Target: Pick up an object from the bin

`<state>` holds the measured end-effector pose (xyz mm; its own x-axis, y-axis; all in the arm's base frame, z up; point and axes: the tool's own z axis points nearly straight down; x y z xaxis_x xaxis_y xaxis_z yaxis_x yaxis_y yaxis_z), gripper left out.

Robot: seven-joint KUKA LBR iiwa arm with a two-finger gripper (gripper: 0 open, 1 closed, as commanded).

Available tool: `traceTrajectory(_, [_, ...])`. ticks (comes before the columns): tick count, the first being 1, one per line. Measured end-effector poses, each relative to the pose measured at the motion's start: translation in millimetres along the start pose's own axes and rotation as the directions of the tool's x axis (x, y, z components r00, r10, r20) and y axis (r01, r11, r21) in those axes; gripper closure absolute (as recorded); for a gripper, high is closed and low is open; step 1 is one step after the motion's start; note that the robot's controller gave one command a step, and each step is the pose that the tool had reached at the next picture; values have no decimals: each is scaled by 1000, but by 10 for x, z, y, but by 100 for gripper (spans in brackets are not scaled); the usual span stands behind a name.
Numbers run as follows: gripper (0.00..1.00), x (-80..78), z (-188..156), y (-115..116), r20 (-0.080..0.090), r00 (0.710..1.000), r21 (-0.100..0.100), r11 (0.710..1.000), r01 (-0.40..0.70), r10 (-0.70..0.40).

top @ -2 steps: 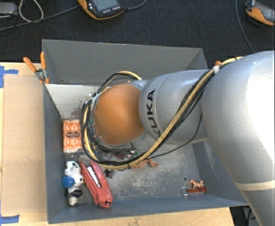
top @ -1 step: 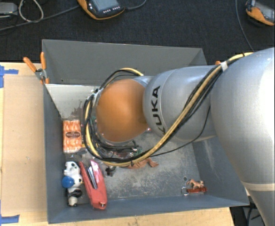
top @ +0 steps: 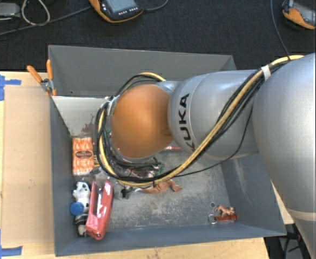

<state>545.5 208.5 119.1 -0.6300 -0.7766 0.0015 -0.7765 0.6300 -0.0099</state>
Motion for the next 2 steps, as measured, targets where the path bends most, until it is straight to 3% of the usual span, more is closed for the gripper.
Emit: traceTrajectory(2, [100,20,-304,4,-9,1000,-2,1000,-4,4])
